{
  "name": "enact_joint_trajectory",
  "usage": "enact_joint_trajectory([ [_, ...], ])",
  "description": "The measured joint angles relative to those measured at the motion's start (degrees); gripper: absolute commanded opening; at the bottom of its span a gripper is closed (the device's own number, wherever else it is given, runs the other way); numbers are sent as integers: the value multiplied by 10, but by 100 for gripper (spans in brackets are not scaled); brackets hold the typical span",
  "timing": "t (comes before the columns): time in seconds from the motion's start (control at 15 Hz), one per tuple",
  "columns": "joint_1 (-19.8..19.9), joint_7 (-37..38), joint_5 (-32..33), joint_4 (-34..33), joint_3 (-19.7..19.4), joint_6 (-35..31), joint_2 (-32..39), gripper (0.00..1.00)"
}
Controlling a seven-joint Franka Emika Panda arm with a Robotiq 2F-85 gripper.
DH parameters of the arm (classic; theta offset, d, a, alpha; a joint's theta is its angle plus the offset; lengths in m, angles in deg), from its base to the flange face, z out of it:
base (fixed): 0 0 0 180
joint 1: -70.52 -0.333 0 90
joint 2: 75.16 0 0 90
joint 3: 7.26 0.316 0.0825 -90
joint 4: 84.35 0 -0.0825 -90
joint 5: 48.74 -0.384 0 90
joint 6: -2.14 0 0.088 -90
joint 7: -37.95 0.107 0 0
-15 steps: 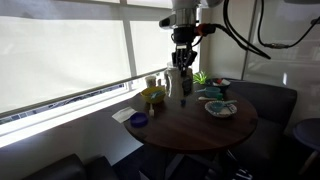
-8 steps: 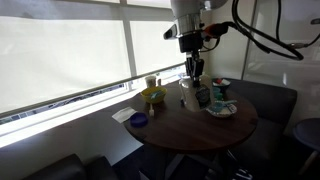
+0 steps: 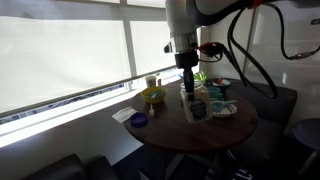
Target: Move the container to the left
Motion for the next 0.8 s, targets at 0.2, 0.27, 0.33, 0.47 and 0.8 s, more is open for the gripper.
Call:
enact_joint_trajectory([
  [0.2,-1,23,21,27,-8,-44,-9,8],
  [0.27,-1,23,21,31,-10,-51,-12,2],
  [0.33,-1,23,21,33,-11,-53,-14,2],
  [0.47,-1,23,19,38,-11,-53,-12,2],
  [0.8,-1,30,16,41,-11,-56,17,2],
])
